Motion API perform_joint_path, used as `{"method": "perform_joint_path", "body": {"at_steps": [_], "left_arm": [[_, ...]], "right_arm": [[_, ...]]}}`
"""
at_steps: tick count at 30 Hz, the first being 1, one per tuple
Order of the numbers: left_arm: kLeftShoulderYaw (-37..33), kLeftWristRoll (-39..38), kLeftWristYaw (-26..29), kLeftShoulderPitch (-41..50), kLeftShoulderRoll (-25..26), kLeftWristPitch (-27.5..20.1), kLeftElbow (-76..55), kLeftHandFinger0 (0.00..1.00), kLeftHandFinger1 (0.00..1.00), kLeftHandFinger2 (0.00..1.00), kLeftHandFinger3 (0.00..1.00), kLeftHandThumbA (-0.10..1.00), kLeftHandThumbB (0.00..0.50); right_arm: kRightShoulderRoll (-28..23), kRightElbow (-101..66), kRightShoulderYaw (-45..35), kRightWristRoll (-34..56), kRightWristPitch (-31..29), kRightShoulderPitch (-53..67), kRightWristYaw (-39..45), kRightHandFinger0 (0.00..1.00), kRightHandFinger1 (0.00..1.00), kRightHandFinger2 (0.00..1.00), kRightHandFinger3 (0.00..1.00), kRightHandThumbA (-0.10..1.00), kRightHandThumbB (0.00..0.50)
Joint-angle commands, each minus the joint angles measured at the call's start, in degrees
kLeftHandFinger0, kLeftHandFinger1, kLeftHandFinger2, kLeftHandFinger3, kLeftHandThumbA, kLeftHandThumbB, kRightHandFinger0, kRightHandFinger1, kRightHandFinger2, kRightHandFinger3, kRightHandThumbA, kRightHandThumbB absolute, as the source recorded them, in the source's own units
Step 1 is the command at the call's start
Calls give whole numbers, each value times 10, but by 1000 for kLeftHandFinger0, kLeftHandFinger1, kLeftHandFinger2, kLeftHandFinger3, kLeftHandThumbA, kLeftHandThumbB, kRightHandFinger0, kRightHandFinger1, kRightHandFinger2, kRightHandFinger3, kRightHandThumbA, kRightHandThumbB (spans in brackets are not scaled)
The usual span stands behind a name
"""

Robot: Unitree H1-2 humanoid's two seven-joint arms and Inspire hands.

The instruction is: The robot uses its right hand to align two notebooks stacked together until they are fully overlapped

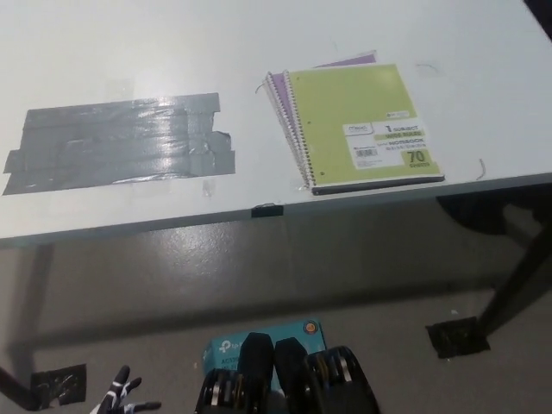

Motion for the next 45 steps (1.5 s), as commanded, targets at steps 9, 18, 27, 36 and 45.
{"method": "perform_joint_path", "body": {"at_steps": [9, 18, 27, 36, 45], "left_arm": [[-2, 15, 11, -3, 6, 11, -20, 779, 747, 788, 1000, 1000, 500], [12, 9, 17, -19, 2, 13, -6, 644, 724, 805, 1000, 1000, 500], [16, 13, 20, -14, 0, 22, -8, 710, 755, 808, 1000, 1000, 496], [19, 19, 26, -18, -1, 33, -7, 735, 749, 776, 1000, 1000, 472], [26, 20, 30, -28, -4, 52, -16, 691, 751, 798, 1000, 1000, 467]], "right_arm": [[10, 269, 39, 55, -91, 15, -142, 1000, 1000, 1000, 1000, 1000, 265], [-45, 291, 98, 103, -24, -5, -47, 1000, 1000, 1000, 1000, 905, 205], [-64, 296, 133, 120, -1, 2, -51, 1000, 1000, 1000, 1000, 860, 164], [-74, 291, 150, 143, 16, -3, -50, 1000, 1000, 1000, 1000, 811, 162], [-80, 297, 167, 142, 11, -19, -65, 1000, 1000, 1000, 1000, 843, 171]]}}
